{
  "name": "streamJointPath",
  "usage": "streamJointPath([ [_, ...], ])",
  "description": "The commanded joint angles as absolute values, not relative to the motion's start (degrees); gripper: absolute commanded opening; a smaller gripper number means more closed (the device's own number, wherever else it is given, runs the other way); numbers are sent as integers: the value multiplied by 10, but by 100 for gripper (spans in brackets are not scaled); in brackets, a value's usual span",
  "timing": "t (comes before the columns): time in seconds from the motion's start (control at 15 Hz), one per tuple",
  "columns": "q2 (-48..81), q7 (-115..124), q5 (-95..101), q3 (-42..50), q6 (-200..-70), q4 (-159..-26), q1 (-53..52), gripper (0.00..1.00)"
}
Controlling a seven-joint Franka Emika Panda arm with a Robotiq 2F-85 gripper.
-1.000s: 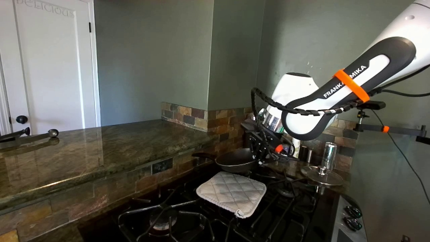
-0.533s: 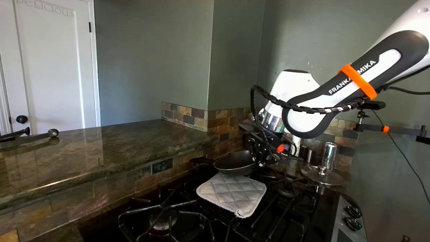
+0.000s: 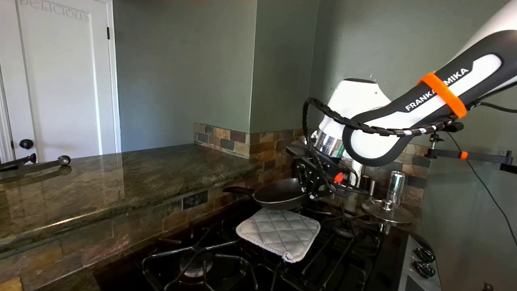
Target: Put the white pot holder on the stove then place the pan on top of it.
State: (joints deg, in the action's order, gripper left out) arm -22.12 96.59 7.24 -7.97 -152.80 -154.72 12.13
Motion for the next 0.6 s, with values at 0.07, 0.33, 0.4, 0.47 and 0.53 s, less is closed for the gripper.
streamJointPath([
  [0.07,-261,968,58,-83,-1525,-1572,104,2],
  [0.33,-269,953,47,-80,-1520,-1581,88,2],
  [0.4,-269,947,42,-78,-1515,-1582,82,2],
  [0.47,-269,942,36,-76,-1514,-1583,77,2],
  [0.53,-264,933,28,-74,-1513,-1576,72,2],
])
